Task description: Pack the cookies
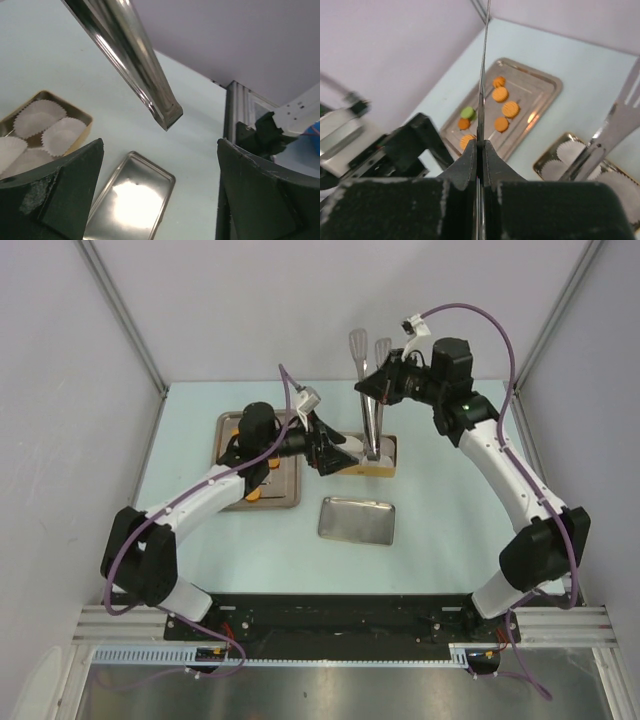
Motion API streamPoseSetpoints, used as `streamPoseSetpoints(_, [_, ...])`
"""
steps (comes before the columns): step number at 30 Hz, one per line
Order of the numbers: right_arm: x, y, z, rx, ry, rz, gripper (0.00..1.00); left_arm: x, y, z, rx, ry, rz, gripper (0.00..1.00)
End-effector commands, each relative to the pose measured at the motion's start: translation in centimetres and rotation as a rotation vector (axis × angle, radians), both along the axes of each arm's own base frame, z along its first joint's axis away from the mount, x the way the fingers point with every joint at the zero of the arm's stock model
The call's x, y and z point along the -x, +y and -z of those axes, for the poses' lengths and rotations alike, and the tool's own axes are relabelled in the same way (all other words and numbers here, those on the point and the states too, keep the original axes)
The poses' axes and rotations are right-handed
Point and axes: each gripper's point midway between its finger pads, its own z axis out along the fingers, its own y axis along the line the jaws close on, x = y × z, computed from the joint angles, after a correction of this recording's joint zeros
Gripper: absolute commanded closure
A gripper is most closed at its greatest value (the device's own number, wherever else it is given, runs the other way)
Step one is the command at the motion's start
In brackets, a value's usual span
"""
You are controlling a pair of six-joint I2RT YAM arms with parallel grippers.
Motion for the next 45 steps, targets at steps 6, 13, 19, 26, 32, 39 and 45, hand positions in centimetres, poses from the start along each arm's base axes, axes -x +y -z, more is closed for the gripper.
streamPoseSetpoints(6, [4.8,-0.8,-7.7,-0.186,-0.172,-0.161,1.0,1.2,0.6,-6.0,0.185,-0.009,0.22,0.0])
streamPoseSetpoints(13, [6.0,0.0,-7.5,-0.247,-0.13,-0.234,1.0,1.3,0.4,-7.2,0.222,-0.023,0.257,0.0])
streamPoseSetpoints(19, [6.6,0.7,-7.6,-0.291,-0.115,-0.272,1.0,1.2,0.0,-7.8,0.263,-0.011,0.294,0.0])
streamPoseSetpoints(26, [7.0,1.4,-7.2,-0.311,-0.094,-0.302,1.0,0.0,-0.8,-7.0,0.269,0.03,0.298,0.0])
streamPoseSetpoints(32, [7.0,1.8,-6.9,-0.317,-0.086,-0.313,1.0,0.2,-1.5,-7.1,0.296,0.049,0.333,0.0])
streamPoseSetpoints(39, [7.2,2.4,-6.6,-0.317,-0.079,-0.326,1.0,1.2,-1.5,-8.1,0.331,0.04,0.374,0.0])
streamPoseSetpoints(45, [7.3,2.6,-6.7,-0.32,-0.082,-0.327,1.0,1.9,-2.0,-8.6,0.349,0.051,0.413,0.0])
